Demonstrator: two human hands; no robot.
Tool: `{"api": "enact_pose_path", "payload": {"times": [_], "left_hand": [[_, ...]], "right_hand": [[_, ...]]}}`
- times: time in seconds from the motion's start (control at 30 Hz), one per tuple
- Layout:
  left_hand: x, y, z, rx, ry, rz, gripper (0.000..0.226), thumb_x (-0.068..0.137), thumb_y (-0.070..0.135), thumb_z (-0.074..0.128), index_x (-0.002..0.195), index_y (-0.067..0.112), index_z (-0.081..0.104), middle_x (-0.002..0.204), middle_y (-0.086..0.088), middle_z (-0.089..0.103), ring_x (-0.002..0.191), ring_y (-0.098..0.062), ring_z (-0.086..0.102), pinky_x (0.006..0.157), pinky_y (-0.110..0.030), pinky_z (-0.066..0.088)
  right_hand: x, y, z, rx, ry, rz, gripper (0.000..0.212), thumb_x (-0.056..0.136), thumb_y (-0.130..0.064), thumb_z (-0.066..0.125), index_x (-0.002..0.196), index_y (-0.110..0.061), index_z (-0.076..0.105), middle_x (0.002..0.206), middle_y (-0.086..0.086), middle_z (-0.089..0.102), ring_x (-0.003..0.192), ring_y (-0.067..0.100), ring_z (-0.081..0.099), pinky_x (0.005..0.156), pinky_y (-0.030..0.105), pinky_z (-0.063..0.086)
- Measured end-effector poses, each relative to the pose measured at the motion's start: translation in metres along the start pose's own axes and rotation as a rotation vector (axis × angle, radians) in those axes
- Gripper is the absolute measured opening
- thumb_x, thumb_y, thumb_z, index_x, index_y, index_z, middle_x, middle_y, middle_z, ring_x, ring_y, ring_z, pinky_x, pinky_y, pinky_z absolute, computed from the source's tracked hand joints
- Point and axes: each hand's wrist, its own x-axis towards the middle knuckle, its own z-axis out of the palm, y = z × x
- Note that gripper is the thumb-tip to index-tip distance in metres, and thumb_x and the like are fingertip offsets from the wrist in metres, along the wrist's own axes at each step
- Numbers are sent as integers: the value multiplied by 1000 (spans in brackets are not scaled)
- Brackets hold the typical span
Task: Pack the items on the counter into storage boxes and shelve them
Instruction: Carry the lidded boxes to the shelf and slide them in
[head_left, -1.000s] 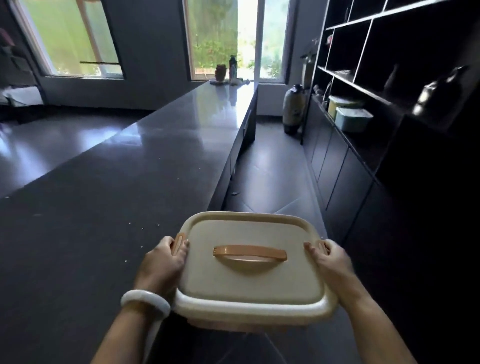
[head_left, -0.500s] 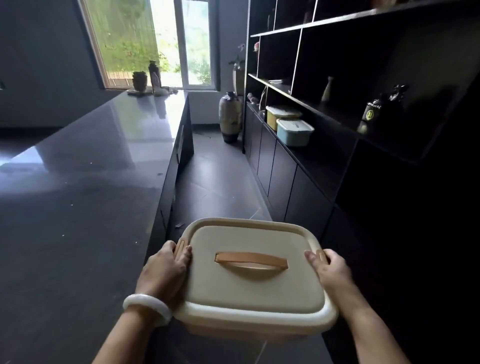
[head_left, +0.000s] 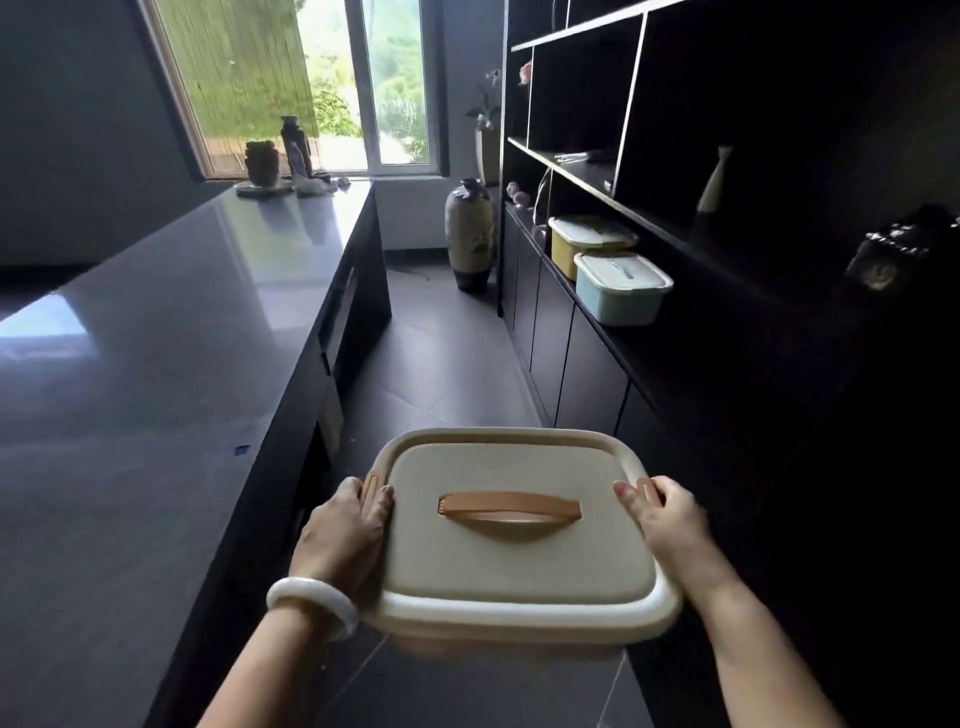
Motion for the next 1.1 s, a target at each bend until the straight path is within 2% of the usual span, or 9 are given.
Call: {"api": "enact_pose_path", "payload": {"times": [0.1,0.23,0.33,0.43,0.57,0.7,0.93,1.1], "left_hand": [[65,13,13,9,-12,11,36,94,52,45,82,19,50,83,-5,64,84,-31,59,72,-38,44],[169,29,37,39,-56,69,36,94,52,45,84,18,50,88,-9,66,90,-34,60,76,-40,46],[253,44,56,43,-106,131,37,94,54,43,85,18,48,92,-11,67,92,-34,60,76,-40,46],[333,69,77,71,-162,208,35,95,53,43,85,20,46,95,-12,67,92,-34,60,72,-38,42],[404,115,110,90,-224,342,34,95,52,43,82,20,45,84,-6,61,82,-30,55,66,-36,38],[457,168,162,103,-327,462,36,94,55,41,80,21,42,74,1,53,74,-28,51,62,-36,37],[518,243,258,99,-438,555,34,95,55,41,83,23,44,78,-3,57,75,-31,53,61,-36,38],[543,296,315,108,-480,640,39,94,58,36,88,21,49,83,-7,62,77,-32,56,61,-37,38]], "right_hand": [[57,-2,21,-7,13,33,42,88,-32,68,85,9,56,71,16,60,65,23,53,58,34,42],[138,-5,55,21,78,91,46,88,-28,69,82,13,50,69,14,51,64,21,45,56,33,35],[196,-16,80,63,154,107,37,88,-22,69,73,2,46,67,11,41,61,20,37,53,32,30],[247,-23,95,101,243,128,34,88,-19,69,72,-3,43,67,10,38,61,19,34,51,30,28],[288,-21,94,161,388,169,38,87,-11,68,67,-8,36,62,8,32,57,18,29,42,19,25],[324,-6,78,159,538,227,42,88,-9,67,64,-10,33,59,4,31,55,16,29,39,16,25],[404,27,32,133,645,279,41,87,-12,68,65,-9,33,59,6,32,56,18,32,40,18,25],[445,46,5,199,723,351,40,89,-14,66,66,-13,34,62,1,35,54,13,33,39,12,28]]}}
